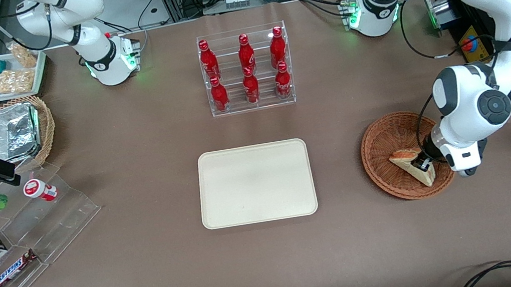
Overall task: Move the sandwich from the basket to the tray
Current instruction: 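Close the left gripper on the sandwich and lift it, then carry the sandwich over the cream tray and lower it onto the tray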
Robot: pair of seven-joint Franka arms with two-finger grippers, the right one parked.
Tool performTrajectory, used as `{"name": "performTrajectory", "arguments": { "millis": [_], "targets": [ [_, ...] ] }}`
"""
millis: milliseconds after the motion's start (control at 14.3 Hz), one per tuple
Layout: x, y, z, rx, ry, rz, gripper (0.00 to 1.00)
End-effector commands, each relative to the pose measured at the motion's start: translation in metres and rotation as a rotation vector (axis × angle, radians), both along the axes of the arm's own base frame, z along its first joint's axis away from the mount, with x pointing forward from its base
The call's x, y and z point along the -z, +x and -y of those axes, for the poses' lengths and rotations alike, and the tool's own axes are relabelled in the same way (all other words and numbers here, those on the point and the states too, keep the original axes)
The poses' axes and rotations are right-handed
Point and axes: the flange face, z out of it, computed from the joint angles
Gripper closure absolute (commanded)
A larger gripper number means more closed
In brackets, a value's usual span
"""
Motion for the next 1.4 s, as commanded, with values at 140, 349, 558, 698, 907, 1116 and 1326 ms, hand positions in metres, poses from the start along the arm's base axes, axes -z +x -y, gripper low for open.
{"name": "performTrajectory", "arguments": {
  "millis": [140, 349, 558, 698, 907, 1116, 1326],
  "targets": [
    [-0.068, -0.011, 0.072, 0.198, 0.020, -0.048, 1.00],
    [-0.076, -0.030, 0.167, 0.397, 0.023, -0.082, 1.00],
    [-0.049, -0.054, 0.279, 0.683, 0.085, -0.027, 1.00],
    [-0.032, -0.063, 0.348, 0.787, 0.084, -0.008, 0.98],
    [0.005, -0.073, 0.417, 0.840, 0.120, 0.013, 0.96],
    [0.046, -0.074, 0.458, 0.839, 0.168, 0.046, 0.96],
    [0.040, -0.059, 0.476, 0.781, 0.181, 0.052, 0.92]
  ]
}}
